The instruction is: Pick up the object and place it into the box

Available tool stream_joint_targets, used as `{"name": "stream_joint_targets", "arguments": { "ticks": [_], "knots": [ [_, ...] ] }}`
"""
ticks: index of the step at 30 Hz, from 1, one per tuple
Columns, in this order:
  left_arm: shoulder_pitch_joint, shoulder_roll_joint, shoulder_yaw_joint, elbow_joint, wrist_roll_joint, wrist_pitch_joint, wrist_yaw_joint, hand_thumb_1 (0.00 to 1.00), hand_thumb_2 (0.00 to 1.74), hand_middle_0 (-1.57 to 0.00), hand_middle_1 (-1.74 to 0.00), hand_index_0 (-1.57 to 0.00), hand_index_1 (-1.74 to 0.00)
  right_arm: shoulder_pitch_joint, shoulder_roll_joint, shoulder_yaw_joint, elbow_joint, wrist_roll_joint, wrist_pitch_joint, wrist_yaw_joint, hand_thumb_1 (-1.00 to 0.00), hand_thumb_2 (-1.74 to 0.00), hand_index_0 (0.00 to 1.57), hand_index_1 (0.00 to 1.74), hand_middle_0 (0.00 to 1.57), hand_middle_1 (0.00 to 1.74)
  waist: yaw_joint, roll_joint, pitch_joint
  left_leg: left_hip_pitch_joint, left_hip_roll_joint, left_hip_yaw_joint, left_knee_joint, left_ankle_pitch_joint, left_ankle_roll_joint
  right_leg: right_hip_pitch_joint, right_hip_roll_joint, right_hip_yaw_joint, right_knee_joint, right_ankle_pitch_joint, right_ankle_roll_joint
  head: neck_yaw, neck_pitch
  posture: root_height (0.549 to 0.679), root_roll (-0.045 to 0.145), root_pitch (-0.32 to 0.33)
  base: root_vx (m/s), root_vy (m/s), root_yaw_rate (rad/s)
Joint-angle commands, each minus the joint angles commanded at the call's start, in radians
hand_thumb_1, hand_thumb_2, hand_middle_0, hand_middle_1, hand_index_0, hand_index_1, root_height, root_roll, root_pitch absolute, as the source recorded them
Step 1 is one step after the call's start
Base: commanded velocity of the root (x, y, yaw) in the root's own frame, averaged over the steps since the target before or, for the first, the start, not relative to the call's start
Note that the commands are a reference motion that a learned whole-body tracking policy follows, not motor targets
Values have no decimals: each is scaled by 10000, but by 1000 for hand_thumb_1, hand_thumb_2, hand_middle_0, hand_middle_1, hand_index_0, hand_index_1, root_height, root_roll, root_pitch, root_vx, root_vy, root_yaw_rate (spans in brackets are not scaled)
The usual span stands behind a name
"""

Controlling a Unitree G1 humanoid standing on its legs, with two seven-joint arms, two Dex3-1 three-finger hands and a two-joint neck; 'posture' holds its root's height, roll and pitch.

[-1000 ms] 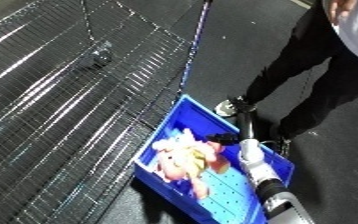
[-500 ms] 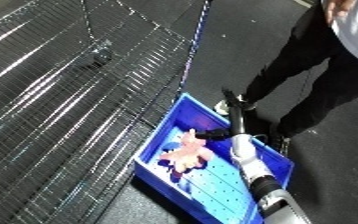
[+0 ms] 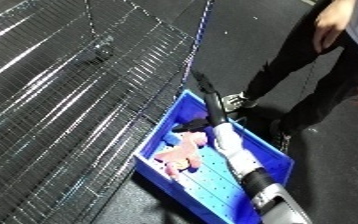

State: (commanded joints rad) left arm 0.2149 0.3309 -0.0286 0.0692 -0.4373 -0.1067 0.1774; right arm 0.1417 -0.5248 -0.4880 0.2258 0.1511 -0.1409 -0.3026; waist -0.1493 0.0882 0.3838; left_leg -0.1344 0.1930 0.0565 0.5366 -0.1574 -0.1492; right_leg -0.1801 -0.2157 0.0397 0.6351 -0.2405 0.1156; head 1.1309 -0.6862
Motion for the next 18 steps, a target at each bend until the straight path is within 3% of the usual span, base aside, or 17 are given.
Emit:
{"name": "stream_joint_targets", "arguments": {
  "ticks": [9,18],
  "knots": [
    [101,39,16,-37,6,120,-46,1000,1740,-1570,-1740,-1570,-1740,-444,-547,534,-942,-204,103,500,0,0,0,0,0,0,465,-190,94,-136,-2,-150,77,82,-27,-39,6,-100,173,-48,20,-1342,-254,645,57,-182,-8,-8,99],
    [-156,146,-2,75,108,180,-38,1000,1740,-1570,-1740,-1570,-1740,-1065,-757,1566,-1460,-592,273,1022,0,0,0,0,0,0,836,-303,102,-263,-44,-290,48,181,-42,-96,16,-155,281,-75,27,-3783,-124,644,55,-184,2,-1,79]
  ]
}}
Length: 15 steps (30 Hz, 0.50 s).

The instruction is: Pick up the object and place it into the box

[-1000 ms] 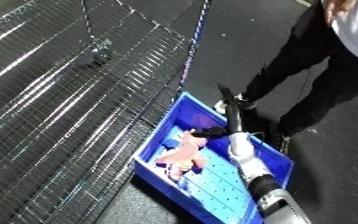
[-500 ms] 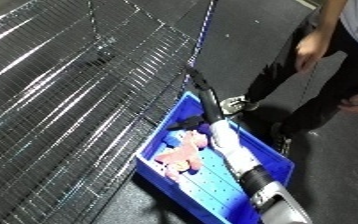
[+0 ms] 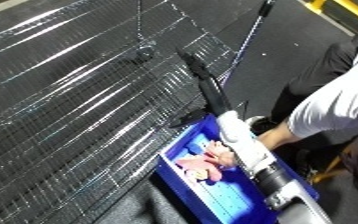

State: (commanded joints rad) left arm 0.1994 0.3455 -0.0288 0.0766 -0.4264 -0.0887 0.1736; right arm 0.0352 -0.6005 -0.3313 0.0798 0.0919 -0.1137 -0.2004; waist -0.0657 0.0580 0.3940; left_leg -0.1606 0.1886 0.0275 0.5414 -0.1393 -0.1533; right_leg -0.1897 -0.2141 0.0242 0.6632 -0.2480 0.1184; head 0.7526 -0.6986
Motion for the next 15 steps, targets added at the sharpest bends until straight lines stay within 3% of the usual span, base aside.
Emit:
{"name": "stream_joint_targets", "arguments": {
  "ticks": [15],
  "knots": [
    [-509,-56,-6,-66,236,-86,170,1000,1740,-1570,-1740,-1570,-1740,-1113,303,1975,-468,-247,64,515,0,0,0,0,0,0,573,-268,38,-62,-67,-191,-99,108,-1,-11,-56,-151,102,-31,2,-4826,568,643,53,-183,10,-6,49]
  ]
}}
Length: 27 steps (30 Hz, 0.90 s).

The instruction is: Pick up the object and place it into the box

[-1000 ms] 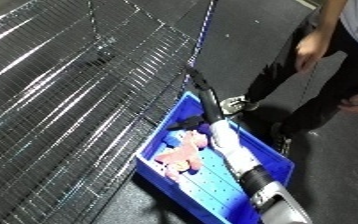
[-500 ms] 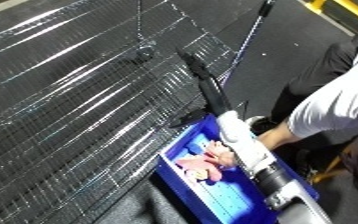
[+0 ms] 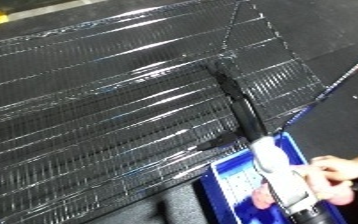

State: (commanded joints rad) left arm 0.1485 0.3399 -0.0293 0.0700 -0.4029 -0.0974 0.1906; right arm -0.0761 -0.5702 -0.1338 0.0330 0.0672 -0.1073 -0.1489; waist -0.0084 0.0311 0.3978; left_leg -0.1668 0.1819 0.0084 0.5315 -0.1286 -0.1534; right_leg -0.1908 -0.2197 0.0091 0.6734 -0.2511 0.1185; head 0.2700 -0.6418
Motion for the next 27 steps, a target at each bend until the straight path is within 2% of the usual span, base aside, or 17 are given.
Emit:
{"name": "stream_joint_targets", "arguments": {
  "ticks": [8,13,27],
  "knots": [
    [-357,43,-16,-3,93,-78,91,1000,1740,-1570,-1740,-1570,-1740,-534,20,714,8,-274,26,86,0,0,0,0,0,0,305,-102,-11,20,-46,-108,4,-29,43,67,-39,-109,73,-49,2,-1579,280,643,52,-183,20,5,51],
    [-432,39,55,-22,158,-96,163,1000,1740,-1570,-1740,-1570,-1740,-699,142,966,127,-384,5,44,0,0,0,0,0,0,464,-147,7,13,-67,-174,5,-38,63,111,-56,-174,61,-51,3,-2034,359,644,50,-182,8,14,12],
    [-375,13,162,-124,352,-47,126,1000,1740,-1570,-1740,-1570,-1740,-669,10,1161,75,-881,26,155,0,0,0,0,0,0,595,-210,70,-9,-94,-254,-13,-51,95,79,-84,-229,8,-34,32,-2093,125,643,48,-179,2,14,4]
  ]
}}
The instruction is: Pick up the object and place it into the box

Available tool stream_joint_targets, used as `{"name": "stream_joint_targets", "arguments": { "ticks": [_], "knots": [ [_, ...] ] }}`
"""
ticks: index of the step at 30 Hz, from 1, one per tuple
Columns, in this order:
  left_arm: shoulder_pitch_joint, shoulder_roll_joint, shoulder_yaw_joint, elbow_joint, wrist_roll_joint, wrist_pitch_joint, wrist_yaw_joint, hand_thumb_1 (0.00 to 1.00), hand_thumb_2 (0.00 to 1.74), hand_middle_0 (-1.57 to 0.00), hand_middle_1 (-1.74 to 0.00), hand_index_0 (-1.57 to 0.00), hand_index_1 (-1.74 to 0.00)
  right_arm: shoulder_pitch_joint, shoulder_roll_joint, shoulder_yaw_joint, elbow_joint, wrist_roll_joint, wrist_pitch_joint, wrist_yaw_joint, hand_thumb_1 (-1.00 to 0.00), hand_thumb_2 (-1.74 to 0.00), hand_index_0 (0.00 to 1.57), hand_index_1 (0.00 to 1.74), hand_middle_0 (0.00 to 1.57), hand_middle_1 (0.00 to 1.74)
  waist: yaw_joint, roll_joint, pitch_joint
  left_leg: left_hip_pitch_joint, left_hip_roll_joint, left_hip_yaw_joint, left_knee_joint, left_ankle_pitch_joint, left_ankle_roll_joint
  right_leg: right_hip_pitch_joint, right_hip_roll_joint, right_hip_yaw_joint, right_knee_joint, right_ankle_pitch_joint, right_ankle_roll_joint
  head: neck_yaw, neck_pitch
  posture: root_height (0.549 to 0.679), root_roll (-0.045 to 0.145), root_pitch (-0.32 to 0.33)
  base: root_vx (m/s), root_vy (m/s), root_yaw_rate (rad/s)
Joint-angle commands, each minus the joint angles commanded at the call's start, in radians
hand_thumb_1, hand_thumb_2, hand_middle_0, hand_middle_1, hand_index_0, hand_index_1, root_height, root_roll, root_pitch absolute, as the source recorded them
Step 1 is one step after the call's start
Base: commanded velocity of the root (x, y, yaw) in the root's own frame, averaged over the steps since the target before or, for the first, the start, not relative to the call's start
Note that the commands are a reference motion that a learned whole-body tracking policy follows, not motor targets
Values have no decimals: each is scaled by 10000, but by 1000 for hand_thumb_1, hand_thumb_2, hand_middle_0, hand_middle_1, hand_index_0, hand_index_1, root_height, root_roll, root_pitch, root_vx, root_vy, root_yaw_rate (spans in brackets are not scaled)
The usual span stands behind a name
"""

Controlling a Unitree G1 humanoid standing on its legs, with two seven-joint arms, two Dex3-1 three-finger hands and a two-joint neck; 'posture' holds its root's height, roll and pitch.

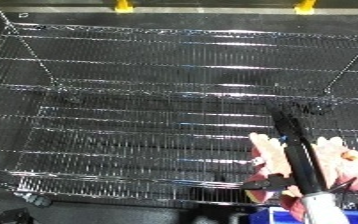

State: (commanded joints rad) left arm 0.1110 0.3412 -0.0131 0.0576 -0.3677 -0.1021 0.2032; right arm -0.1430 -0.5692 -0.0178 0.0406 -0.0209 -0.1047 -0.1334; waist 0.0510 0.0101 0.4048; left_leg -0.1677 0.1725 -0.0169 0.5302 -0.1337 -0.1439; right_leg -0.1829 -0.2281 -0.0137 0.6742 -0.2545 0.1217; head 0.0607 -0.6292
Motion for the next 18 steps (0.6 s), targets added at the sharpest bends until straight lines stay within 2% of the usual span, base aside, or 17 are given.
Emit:
{"name": "stream_joint_targets", "arguments": {
  "ticks": [7,18],
  "knots": [
    [144,26,59,-20,-38,-19,-64,1000,1740,-1570,-1740,-1570,-1740,-143,-636,96,113,-283,91,218,0,0,0,0,0,0,38,-52,21,44,18,40,-34,-7,-6,-24,-2,30,10,8,18,1070,-351,643,48,-176,9,1,-8],
    [424,92,340,-156,-459,-92,-26,1000,1740,-1570,-1740,-1570,-1740,-391,-2231,-31,977,-610,373,688,0,0,0,0,0,0,-100,-149,143,34,114,136,88,-36,-35,-206,66,193,176,-22,15,3246,-740,642,51,-176,-2,-27,-56]
  ]
}}
